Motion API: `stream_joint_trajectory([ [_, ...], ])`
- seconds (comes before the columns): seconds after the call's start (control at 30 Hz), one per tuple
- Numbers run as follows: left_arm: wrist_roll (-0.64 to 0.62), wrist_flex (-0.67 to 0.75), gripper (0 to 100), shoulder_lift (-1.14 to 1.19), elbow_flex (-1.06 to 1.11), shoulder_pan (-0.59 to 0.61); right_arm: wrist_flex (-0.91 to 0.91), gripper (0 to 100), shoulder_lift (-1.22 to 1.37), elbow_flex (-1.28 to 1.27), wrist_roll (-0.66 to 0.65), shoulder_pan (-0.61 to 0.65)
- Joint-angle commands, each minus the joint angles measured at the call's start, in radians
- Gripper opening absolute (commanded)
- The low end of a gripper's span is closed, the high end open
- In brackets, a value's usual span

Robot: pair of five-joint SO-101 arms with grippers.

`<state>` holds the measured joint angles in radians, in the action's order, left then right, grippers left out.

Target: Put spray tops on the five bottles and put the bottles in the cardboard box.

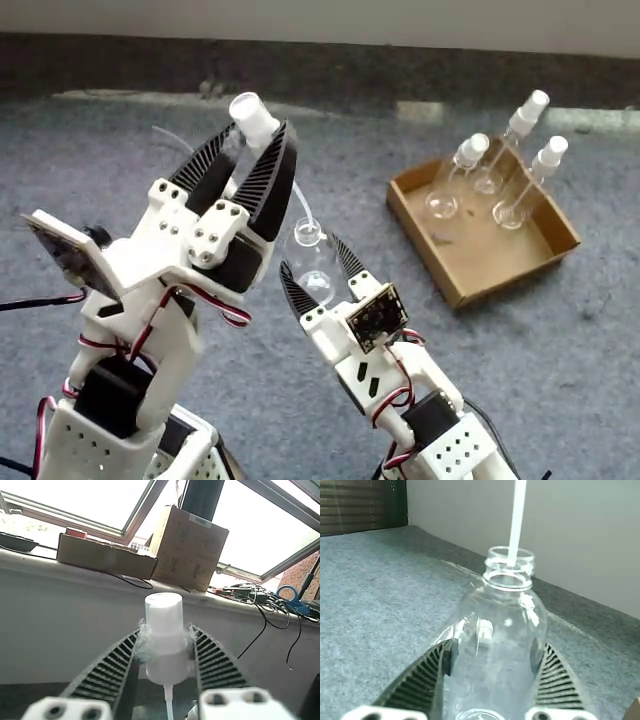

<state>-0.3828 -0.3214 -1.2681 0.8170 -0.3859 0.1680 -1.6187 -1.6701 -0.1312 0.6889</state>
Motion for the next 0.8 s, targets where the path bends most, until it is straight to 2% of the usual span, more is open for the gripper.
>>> stream_joint_trajectory([
  [0.0, -0.009, 0.000, 0, -0.007, 0.091, -0.022, 0.002, 12.4, -0.012, -0.166, -0.009, 0.005],
  [0.27, 0.000, 0.002, 0, -0.007, 0.266, -0.025, 0.002, 12.4, -0.013, -0.166, -0.009, 0.004],
  [0.47, 0.195, 0.002, 0, -0.007, 0.351, -0.061, 0.002, 12.4, -0.013, -0.166, -0.009, 0.004],
  [0.77, 0.199, -0.003, 0, -0.007, 0.354, -0.113, 0.002, 12.4, -0.012, -0.166, -0.009, 0.004],
])
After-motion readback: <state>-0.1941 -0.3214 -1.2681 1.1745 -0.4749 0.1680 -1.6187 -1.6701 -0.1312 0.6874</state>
